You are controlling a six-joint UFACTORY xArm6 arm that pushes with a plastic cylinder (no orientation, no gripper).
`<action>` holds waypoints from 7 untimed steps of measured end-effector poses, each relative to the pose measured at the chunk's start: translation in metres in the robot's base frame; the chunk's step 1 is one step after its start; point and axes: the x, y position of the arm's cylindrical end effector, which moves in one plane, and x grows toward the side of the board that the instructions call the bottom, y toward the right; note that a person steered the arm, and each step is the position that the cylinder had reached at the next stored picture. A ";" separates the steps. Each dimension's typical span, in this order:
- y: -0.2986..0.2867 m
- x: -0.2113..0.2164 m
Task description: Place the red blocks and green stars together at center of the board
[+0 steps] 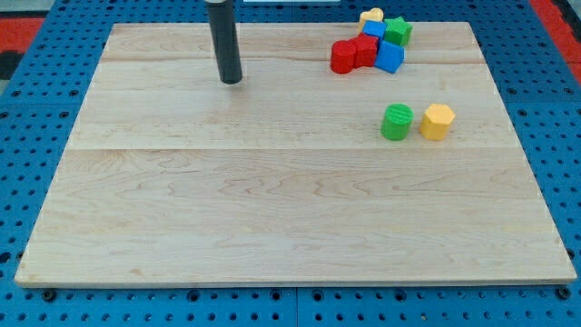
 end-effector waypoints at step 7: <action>0.310 -0.125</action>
